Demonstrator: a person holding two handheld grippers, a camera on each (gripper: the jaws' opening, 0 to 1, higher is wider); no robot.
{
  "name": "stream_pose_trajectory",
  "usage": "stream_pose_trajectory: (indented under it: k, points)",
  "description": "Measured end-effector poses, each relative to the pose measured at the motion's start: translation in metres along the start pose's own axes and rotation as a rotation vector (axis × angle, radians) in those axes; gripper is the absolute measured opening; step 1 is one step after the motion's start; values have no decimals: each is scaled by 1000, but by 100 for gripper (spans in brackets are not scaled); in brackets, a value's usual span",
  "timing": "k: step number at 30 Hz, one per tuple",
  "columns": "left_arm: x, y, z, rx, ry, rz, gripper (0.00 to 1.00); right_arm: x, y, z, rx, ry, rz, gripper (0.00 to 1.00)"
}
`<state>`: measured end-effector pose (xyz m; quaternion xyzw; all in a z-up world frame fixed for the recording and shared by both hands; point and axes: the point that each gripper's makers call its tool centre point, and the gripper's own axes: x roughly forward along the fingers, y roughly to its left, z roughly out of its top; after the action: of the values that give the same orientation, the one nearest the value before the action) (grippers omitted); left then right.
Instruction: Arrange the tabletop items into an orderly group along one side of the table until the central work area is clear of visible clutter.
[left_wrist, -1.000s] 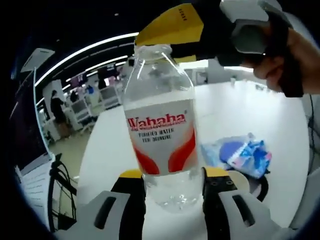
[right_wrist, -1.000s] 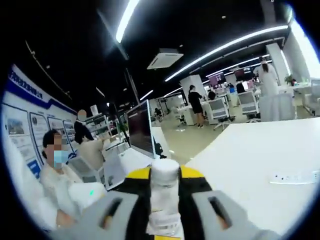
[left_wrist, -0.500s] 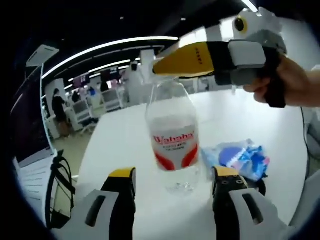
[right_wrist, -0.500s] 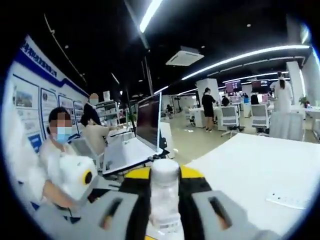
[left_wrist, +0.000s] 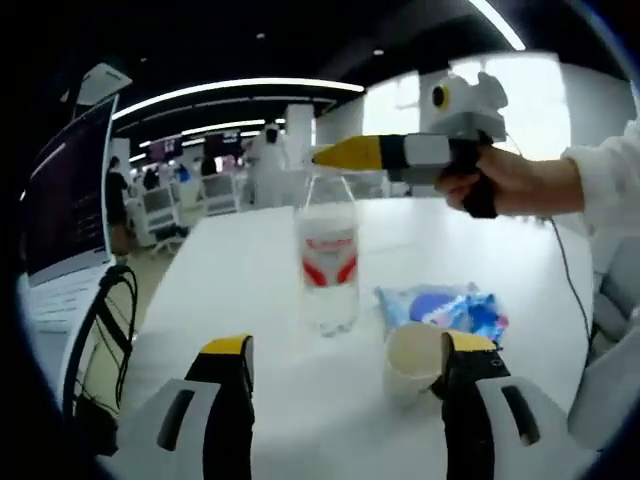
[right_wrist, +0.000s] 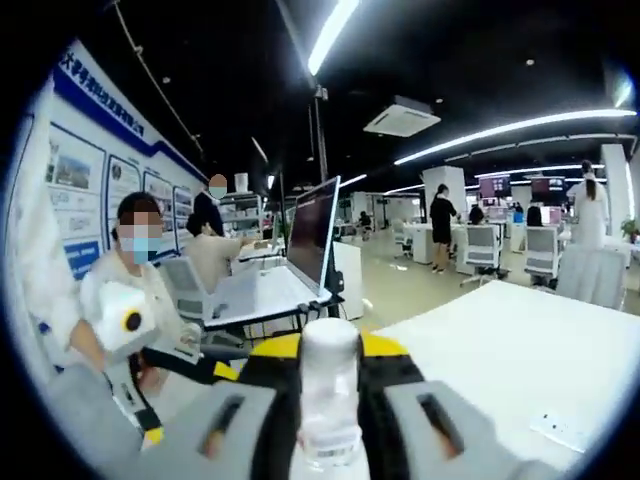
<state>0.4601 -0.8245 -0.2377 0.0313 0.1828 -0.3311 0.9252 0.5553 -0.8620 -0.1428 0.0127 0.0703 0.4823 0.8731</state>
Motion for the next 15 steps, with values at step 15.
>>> stream_pose_trajectory:
  k: [15]
  points:
    - [-34,-33,-29,-12,30,-59,82,8,-14,-26,-6,15,29,17]
